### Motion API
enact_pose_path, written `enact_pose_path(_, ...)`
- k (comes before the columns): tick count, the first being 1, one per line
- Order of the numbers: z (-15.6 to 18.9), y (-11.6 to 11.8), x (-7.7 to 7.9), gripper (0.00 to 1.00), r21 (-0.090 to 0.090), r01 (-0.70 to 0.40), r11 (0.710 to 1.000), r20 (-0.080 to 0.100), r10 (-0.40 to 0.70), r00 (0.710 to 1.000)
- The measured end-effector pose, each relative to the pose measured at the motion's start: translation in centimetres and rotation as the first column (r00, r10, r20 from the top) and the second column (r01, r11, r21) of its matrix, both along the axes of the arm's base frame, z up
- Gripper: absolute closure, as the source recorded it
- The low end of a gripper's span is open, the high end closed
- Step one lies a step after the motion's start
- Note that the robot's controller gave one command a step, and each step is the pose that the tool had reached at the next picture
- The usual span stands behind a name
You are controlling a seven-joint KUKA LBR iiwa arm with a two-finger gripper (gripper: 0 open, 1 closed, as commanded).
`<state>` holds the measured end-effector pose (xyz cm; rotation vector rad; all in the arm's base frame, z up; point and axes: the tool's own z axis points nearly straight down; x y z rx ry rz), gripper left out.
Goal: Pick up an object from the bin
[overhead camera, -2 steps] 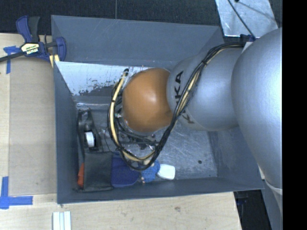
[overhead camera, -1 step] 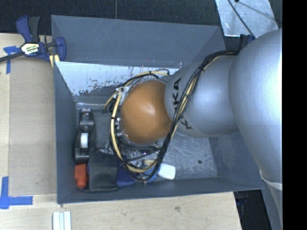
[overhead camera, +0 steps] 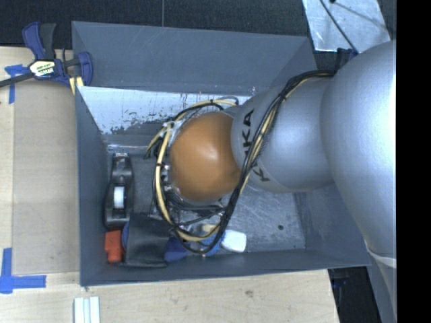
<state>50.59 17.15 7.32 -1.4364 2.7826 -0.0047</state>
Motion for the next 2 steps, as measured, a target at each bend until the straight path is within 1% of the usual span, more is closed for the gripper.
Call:
enact_pose_path(1,7.5,0.5,-1.4,1.00,0.002,-0.041,0.999,0.000,0.041,0.999)
enact_pose_path(2,14.6,0.2,-0.9,1.00,0.002,-0.043,0.999,0.000,0.043,0.999)
